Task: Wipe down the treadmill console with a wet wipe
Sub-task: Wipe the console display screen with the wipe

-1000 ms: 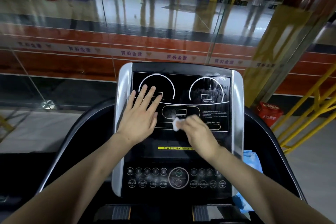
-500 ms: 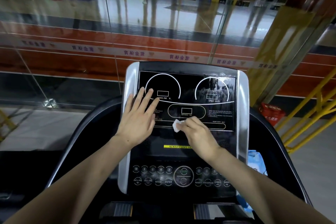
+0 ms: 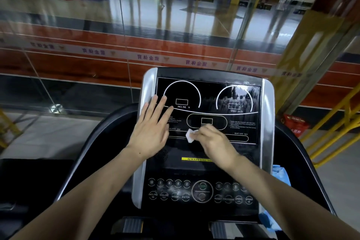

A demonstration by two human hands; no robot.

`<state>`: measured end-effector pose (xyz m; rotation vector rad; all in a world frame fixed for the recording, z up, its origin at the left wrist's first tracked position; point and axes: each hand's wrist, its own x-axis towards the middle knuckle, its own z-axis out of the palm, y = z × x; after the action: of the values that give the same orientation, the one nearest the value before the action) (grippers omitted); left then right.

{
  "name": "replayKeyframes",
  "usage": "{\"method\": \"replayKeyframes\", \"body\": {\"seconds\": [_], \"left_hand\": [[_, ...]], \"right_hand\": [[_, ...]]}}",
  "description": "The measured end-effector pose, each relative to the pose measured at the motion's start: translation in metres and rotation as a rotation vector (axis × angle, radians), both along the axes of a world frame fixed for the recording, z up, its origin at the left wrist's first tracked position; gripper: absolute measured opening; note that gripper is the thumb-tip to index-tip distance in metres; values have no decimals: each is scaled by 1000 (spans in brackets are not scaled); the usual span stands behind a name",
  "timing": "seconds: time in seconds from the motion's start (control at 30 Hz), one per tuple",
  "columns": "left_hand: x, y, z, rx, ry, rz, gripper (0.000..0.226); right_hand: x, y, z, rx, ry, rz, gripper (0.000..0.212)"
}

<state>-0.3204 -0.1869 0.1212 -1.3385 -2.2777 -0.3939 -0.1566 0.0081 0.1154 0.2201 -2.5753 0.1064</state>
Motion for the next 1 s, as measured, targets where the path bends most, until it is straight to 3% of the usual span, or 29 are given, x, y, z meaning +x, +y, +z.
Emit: {"method": "replayKeyframes", "body": {"seconds": [0.23, 0.43, 0.53, 0.7, 0.87, 1.0], "left_hand": [[-2, -3, 0, 5, 1, -35, 61], [-8, -16, -5, 35, -4, -4, 61], [-12, -23, -10, 16, 15, 23, 62], [-14, -29, -13, -18, 34, 66, 62], [-21, -38, -20, -14, 36, 92, 64], [-24, -45, -25, -5, 56, 93, 63]], "right_hand": [[-69, 22, 56, -106, 239, -260, 30], [-11, -19, 1, 17, 35, 30, 29], [-37, -9, 19, 62, 39, 13, 29], [-89, -4, 51, -88, 212, -225, 27], [-37, -46, 3, 19, 72, 7, 31], [-54, -38, 21, 44, 77, 36, 28]]}}
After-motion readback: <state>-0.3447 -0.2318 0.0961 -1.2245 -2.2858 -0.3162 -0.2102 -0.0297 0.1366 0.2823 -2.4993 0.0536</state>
